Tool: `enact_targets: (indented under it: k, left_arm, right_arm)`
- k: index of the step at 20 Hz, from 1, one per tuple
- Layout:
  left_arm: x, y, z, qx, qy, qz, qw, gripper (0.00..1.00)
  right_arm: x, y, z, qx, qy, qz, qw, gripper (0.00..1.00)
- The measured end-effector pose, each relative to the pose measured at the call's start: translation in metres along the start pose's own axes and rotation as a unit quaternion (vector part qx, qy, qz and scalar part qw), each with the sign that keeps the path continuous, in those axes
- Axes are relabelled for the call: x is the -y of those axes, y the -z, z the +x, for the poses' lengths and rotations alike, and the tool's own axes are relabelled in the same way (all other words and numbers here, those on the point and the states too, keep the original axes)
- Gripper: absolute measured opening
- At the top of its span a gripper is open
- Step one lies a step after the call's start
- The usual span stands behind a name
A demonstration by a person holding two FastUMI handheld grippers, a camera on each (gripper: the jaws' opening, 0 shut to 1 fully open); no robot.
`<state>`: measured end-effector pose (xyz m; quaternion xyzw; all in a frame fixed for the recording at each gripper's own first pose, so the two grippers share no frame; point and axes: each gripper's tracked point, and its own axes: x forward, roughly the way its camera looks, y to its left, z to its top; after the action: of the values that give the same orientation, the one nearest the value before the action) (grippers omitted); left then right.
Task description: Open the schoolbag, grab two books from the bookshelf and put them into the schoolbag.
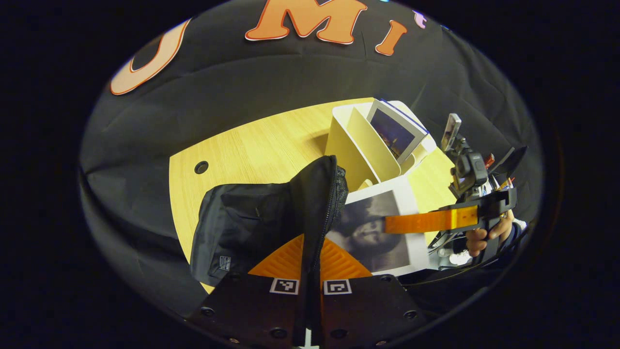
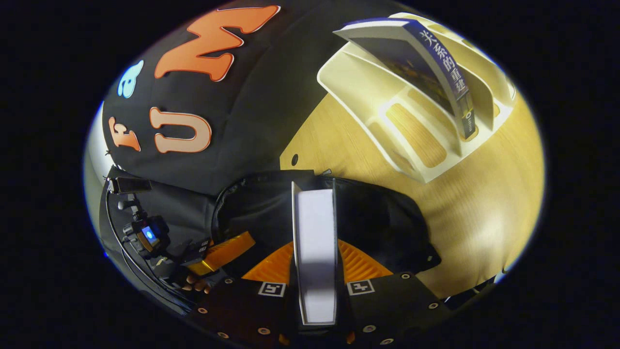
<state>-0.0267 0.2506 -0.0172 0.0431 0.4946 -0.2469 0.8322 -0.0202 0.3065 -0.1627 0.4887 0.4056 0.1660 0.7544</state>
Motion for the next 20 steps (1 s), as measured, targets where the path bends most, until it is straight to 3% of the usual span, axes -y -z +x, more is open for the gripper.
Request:
enact_targets:
  k: [7, 12, 13, 14, 16, 17, 18, 19, 20]
  left_arm:
    - [0.007, -0.003, 0.002, 0.012, 0.013, -0.005, 1.0, 0.05]
    - [0.011, -0.002, 0.004, 0.016, 0.021, -0.015, 1.0, 0.05]
    - [0.01, -0.003, 0.004, 0.016, 0.019, -0.017, 1.0, 0.05]
    - [0.01, -0.003, 0.005, 0.017, 0.016, -0.021, 1.0, 0.05]
    - [0.007, -0.003, 0.005, 0.017, 0.011, -0.031, 0.999, 0.05]
    - [0.005, -0.003, 0.006, 0.017, 0.008, -0.036, 0.999, 0.05]
    - [0.003, -0.003, 0.007, 0.016, 0.005, -0.039, 0.999, 0.05]
    - [0.002, -0.002, 0.007, 0.015, -0.001, -0.04, 0.999, 0.05]
    - [0.003, -0.002, 0.008, 0.015, -0.004, -0.041, 0.999, 0.05]
  right_arm:
    - [-0.006, 0.008, 0.055, 0.025, -0.029, 0.019, 0.999, 0.32]
    - [-0.013, 0.01, 0.087, 0.02, -0.03, -0.006, 0.999, 0.32]
    - [-0.013, 0.011, 0.089, 0.017, -0.028, -0.006, 0.999, 0.42]
    - [-0.01, 0.011, 0.091, 0.011, -0.022, -0.002, 1.0, 0.33]
    - [-0.003, 0.024, 0.093, -0.031, 0.003, -0.004, 0.999, 0.38]
    - [-0.003, 0.026, 0.086, -0.04, 0.008, -0.014, 0.999, 0.71]
    - [-0.002, 0.026, 0.082, -0.044, 0.017, -0.031, 0.998, 0.48]
    - [0.004, 0.023, 0.075, -0.047, 0.031, -0.058, 0.997, 0.8]
    - [0.01, 0.02, 0.07, -0.049, 0.048, -0.082, 0.994, 0.71]
